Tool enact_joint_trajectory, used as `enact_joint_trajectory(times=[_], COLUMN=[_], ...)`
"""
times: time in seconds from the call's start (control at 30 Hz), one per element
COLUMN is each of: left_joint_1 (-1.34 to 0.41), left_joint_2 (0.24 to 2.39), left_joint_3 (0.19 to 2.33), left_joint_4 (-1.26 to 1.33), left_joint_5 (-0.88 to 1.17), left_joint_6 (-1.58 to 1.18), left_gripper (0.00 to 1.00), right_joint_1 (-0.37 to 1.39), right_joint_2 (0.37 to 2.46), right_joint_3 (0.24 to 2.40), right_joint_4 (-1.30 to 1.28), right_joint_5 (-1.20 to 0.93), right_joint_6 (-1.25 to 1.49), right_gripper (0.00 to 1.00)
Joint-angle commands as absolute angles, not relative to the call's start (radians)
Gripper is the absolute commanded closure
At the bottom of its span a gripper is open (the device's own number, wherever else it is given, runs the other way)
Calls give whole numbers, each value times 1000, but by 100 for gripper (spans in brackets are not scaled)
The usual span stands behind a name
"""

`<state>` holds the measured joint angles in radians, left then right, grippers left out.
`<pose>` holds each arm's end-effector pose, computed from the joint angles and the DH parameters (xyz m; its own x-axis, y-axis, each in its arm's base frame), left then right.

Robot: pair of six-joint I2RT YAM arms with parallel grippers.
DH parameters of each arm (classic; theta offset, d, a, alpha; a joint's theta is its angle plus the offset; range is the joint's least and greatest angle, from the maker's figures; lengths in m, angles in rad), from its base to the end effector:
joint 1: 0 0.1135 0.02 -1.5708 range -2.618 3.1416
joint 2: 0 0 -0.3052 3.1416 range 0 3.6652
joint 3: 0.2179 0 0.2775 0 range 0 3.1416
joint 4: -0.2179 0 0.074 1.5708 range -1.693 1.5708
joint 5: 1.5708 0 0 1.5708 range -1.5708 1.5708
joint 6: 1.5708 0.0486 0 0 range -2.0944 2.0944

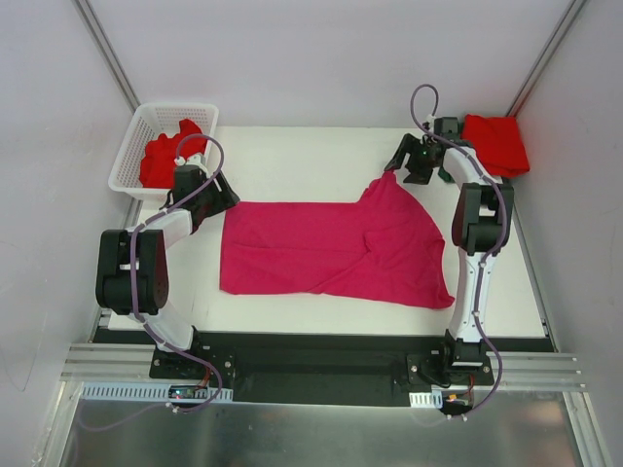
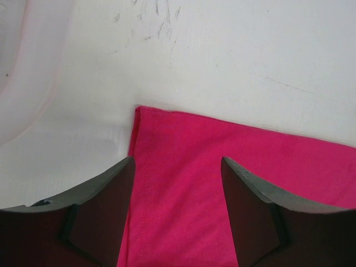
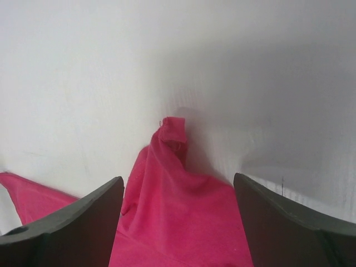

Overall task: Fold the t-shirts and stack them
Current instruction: Grap the side of the flattened tshirt furthest away from the robot with both arms

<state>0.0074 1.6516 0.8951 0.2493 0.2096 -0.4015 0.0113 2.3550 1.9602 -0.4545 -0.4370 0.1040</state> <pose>0.3891 -0.0072 0.2163 -0.5153 -0.3861 -0.7651 -0.0291 0.9001 -0.4346 0.5864 0.0272 0.1921 -0.7768 0.0853 -0.6240 -0.2102 0.8988 0.3846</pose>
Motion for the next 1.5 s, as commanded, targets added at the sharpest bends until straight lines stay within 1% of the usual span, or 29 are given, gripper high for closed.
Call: enact_joint_trajectory(times=[0.0,0.13,0.33,0.37,0.4,0.47,0.5,0.57,0.67,0.83,1.13,1.47], left_joint_1=[5,5,5,3,5,3,3,5,3,5,5,3], left_joint_2=[1638,1638,1637,1637,1637,1637,1637,1635,1626,1612,1606,1612], left_joint_3=[927,927,923,923,925,927,927,927,923,919,913,914], left_joint_4=[271,270,272,272,272,272,273,273,273,275,282,285], left_joint_5=[235,232,238,236,238,241,244,248,250,256,265,268], left_joint_6=[-396,-396,-396,-396,-396,-400,-400,-403,-405,-410,-420,-420], left_gripper=[37,37,37,37,38,37,38,38,38,38,39,40], right_joint_1=[5,5,5,3,3,3,3,3,5,14,70,201], right_joint_2=[2396,2430,2424,2418,2415,2404,2398,2369,2324,2185,2007,1850], right_joint_3=[2040,2056,2020,2017,2011,1994,1987,1950,1873,1758,1583,1364], right_joint_4=[-483,-491,-492,-492,-492,-491,-485,-470,-420,-359,-419,-521], right_joint_5=[-498,-592,-617,-617,-617,-617,-611,-609,-597,-604,-604,-503], right_joint_6=[113,138,143,140,140,137,137,132,126,124,81,49], right_gripper=[21,34,35,38,55,75,88,98,99,99,99,99])
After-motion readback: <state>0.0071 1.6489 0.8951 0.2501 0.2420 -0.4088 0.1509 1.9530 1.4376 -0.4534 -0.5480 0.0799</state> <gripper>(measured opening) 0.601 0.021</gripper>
